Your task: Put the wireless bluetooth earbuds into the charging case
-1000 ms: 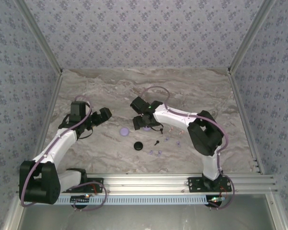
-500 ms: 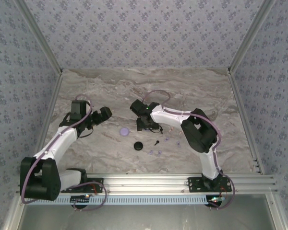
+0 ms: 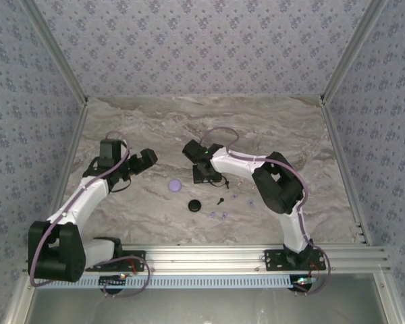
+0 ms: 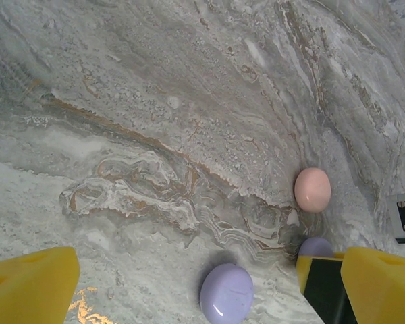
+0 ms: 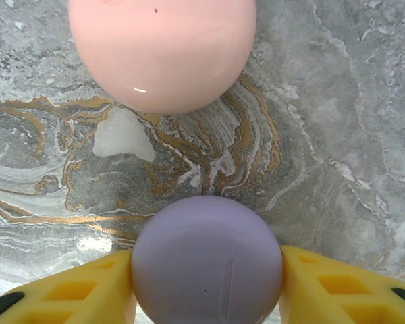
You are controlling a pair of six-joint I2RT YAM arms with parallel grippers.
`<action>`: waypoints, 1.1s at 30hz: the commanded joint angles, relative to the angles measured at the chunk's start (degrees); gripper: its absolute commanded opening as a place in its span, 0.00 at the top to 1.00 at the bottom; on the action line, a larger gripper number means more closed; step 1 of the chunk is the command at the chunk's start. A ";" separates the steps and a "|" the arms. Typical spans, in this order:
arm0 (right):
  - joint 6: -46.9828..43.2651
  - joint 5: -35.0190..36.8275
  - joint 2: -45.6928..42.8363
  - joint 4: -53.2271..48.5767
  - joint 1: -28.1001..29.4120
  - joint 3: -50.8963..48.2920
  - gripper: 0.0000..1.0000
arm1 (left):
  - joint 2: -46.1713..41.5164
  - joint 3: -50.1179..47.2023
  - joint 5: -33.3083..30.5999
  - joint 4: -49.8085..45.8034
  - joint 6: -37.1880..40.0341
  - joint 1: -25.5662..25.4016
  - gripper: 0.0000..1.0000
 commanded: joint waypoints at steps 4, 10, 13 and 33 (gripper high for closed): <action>-2.91 0.60 -0.15 2.03 -0.32 -0.25 0.50 | -0.83 2.59 1.07 -1.48 1.73 -0.31 0.01; -14.68 4.31 -9.05 8.81 0.14 -5.80 0.50 | -2.14 4.22 8.45 -1.02 3.46 -0.34 0.01; -23.93 5.46 -15.47 12.95 0.50 -9.78 0.51 | -1.65 6.53 16.47 -1.12 5.10 -0.29 0.02; -70.46 -6.11 -51.50 32.25 0.56 -33.20 0.51 | -0.28 16.30 33.21 3.57 6.75 -14.02 0.20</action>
